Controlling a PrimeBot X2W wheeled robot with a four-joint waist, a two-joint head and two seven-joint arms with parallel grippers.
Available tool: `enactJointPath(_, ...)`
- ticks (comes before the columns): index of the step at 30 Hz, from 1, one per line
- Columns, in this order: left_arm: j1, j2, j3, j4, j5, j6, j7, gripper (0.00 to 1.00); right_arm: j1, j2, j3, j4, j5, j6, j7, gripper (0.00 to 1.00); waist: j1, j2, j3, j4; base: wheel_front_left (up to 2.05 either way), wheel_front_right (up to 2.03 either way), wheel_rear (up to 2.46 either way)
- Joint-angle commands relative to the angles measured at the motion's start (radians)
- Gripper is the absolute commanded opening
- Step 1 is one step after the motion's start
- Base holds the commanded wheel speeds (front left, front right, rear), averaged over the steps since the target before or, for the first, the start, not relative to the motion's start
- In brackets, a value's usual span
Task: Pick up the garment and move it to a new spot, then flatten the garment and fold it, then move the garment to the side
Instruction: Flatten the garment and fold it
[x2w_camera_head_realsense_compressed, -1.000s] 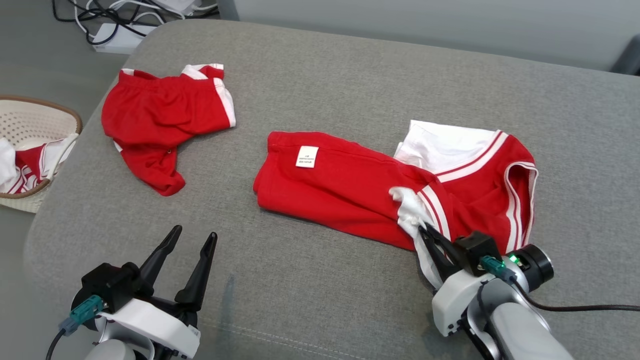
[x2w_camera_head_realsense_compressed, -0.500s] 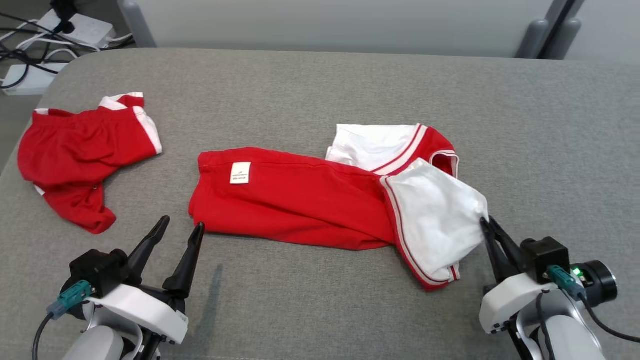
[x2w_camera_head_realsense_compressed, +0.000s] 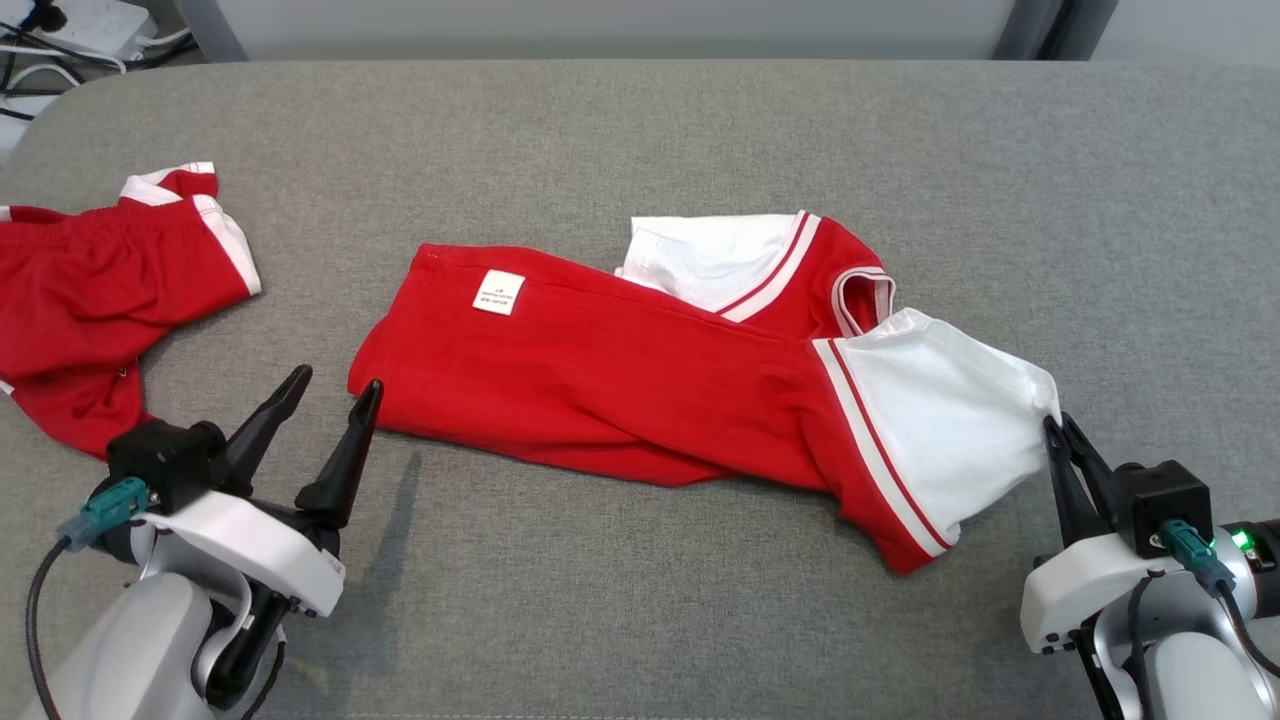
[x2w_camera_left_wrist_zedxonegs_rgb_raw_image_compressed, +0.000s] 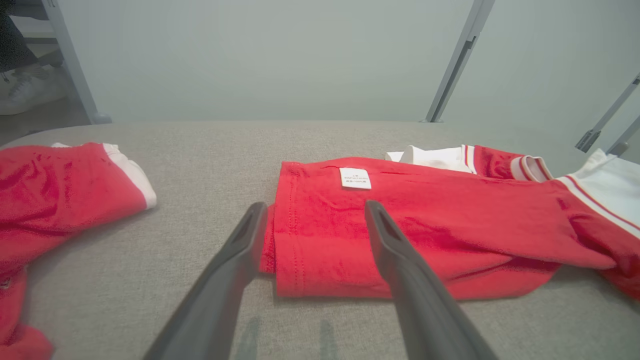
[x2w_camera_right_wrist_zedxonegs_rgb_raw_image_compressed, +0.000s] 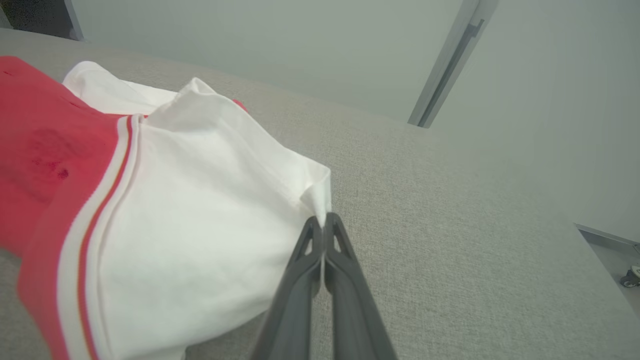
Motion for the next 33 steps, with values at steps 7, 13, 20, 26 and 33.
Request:
enactJointPath(7, -0.220, 0.142, -0.093, 0.034, -0.070, -0.004, -0.001, 1.00, 0.014, -0.007, 0.084, -0.095, 0.006, 0.000, 0.030, 0.00, 0.0000, 0.0000, 0.072, -0.044, 0.00, 0.00, 0.00)
enactJointPath(13, -0.324, 0.200, -0.173, 0.071, -0.129, -0.004, 0.038, 1.00, 0.000, -0.007, 0.156, -0.109, 0.038, 0.000, 0.009, 0.00, 0.0000, 0.0000, 0.129, -0.101, 0.00, 0.00, 0.00)
enactJointPath(20, -0.388, 0.243, -0.204, 0.106, -0.200, -0.004, 0.070, 1.00, -0.010, -0.007, 0.228, -0.121, 0.059, 0.000, -0.016, 0.00, 0.0000, 0.0000, 0.180, -0.154, 0.00, 0.00, 0.00)
enactJointPath(26, -0.411, 0.282, -0.225, 0.135, -0.267, -0.004, 0.092, 1.00, -0.011, -0.007, 0.279, -0.129, 0.076, 0.000, -0.036, 0.00, 0.0000, 0.0000, 0.207, -0.196, 0.00, 0.00, 0.00)
enactJointPath(33, -0.423, 0.300, -0.229, 0.155, -0.358, -0.004, 0.106, 1.00, -0.008, -0.007, 0.311, -0.127, 0.089, 0.000, -0.054, 0.00, 0.0000, 0.0000, 0.222, -0.213, 0.00, 0.00, 0.00)
